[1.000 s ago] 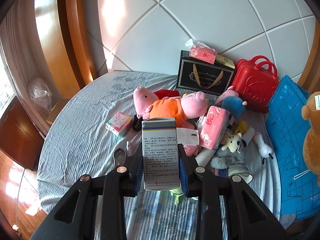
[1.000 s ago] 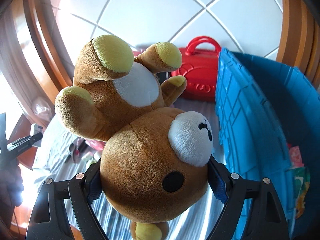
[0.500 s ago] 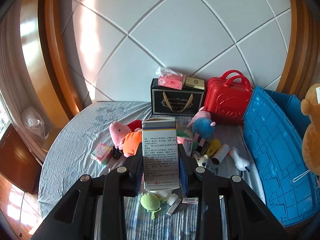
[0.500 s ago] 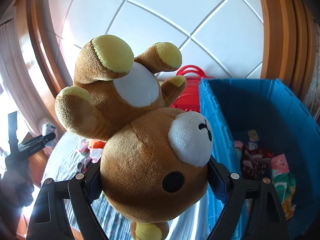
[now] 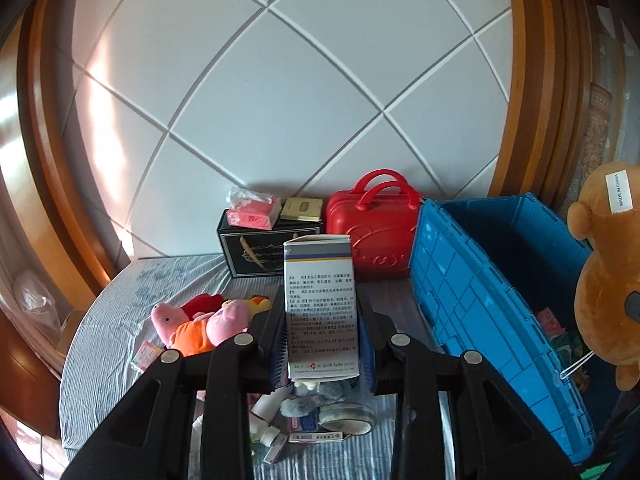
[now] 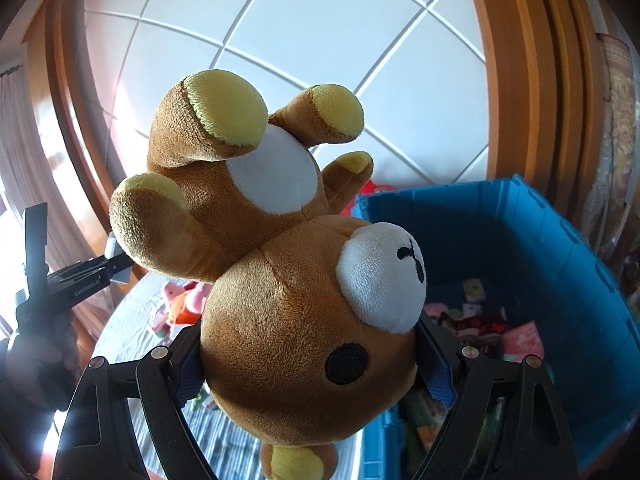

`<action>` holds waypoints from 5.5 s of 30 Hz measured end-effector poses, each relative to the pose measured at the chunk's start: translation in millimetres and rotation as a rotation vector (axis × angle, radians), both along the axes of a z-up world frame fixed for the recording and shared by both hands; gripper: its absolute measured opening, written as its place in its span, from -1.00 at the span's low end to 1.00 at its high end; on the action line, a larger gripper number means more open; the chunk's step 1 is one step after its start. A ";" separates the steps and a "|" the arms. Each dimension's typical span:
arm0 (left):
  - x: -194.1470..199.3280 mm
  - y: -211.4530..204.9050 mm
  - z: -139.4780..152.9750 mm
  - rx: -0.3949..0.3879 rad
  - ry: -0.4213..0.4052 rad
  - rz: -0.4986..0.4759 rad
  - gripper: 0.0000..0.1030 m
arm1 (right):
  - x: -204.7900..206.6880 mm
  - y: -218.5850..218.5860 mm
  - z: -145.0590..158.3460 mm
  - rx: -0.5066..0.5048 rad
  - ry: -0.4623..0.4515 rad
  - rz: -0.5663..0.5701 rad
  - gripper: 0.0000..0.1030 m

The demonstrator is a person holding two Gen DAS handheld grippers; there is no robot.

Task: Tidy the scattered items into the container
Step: 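Carry the medicine box and brown teddy bear over the blue bin with both tools, then open both tools to drop the box and teddy bear into the bin, then move both tools back toward the items on the bed, then grasp the white tissue pack with left tool while right tool grasps the tape roll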

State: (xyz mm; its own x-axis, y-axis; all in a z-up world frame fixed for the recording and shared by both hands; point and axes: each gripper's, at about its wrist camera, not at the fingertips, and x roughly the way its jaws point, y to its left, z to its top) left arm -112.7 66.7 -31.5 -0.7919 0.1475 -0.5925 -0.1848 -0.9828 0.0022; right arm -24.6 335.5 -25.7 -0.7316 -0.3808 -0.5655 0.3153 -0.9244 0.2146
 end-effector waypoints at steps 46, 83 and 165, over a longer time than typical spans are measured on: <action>-57.6 348.5 39.2 0.014 -0.018 -0.501 -0.43 | -14.3 222.1 -27.9 -0.007 -0.053 -0.342 0.68; -48.1 169.5 5.7 0.000 -0.055 -0.178 1.00 | -41.8 148.0 -24.1 -0.027 -0.019 -0.178 1.00; -132.3 -192.2 -337.2 -0.018 -0.440 0.168 0.71 | -94.0 -215.4 -392.6 0.293 -0.506 -0.060 0.57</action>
State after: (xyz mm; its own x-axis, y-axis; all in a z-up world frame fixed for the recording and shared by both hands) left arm -245.0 -125.5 -368.7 -0.4769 0.0257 -0.8786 -0.0106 -0.9997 -0.0234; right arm -118.6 120.1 -418.2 -0.3585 -0.1216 -0.9256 0.1853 -0.9810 0.0571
